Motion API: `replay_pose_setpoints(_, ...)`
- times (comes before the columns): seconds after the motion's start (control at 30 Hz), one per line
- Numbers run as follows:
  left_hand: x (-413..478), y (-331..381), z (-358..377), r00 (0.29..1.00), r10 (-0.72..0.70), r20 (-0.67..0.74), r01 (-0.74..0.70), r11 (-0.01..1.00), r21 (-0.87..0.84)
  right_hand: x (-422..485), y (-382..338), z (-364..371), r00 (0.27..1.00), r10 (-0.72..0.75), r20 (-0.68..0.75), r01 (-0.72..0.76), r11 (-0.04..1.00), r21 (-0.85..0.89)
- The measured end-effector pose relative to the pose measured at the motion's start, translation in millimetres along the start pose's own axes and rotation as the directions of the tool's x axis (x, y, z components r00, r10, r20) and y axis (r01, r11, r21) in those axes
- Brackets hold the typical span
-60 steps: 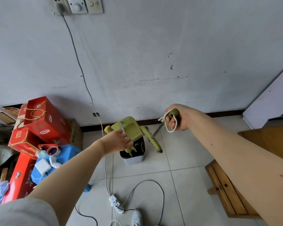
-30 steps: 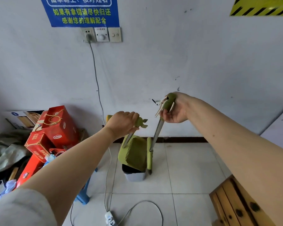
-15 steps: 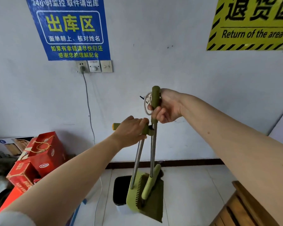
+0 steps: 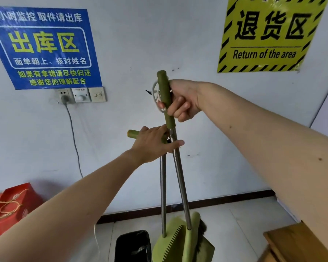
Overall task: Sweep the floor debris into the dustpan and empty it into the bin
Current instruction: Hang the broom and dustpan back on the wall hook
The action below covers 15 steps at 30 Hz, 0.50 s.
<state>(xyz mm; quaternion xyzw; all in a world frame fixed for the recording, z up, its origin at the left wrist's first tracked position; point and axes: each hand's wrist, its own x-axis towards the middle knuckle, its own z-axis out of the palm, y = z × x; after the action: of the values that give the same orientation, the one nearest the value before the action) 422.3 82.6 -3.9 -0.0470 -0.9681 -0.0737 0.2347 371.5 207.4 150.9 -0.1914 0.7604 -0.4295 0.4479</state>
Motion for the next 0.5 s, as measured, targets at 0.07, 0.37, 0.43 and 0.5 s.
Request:
replay_pose_setpoints(0.07, 21, 0, 8, 0.992, -0.067, -0.111, 0.065, 0.998, -0.018, 10, -7, -16, 1.000, -0.023, -0.009, 0.023, 1.000, 0.002)
replay_pose_setpoints(0.37, 109, -17, 37, 0.984, -0.077, -0.159, 0.076, 0.997, -0.013, 50, -12, -89, 0.992, -0.119, -0.037, 0.122, 0.988, 0.090)
replay_pose_setpoints(0.43, 125, -22, 37, 0.986, -0.070, -0.153, 0.071, 0.997, 0.000, 58, -3, -102, 0.976, -0.189, -0.105, 0.206, 0.961, 0.183)
replay_pose_setpoints(0.5, 138, -27, 33, 0.984, -0.069, -0.162, 0.070, 0.998, 0.003, 74, 18, -114, 0.935, -0.239, -0.262, 0.309, 0.912, 0.271)
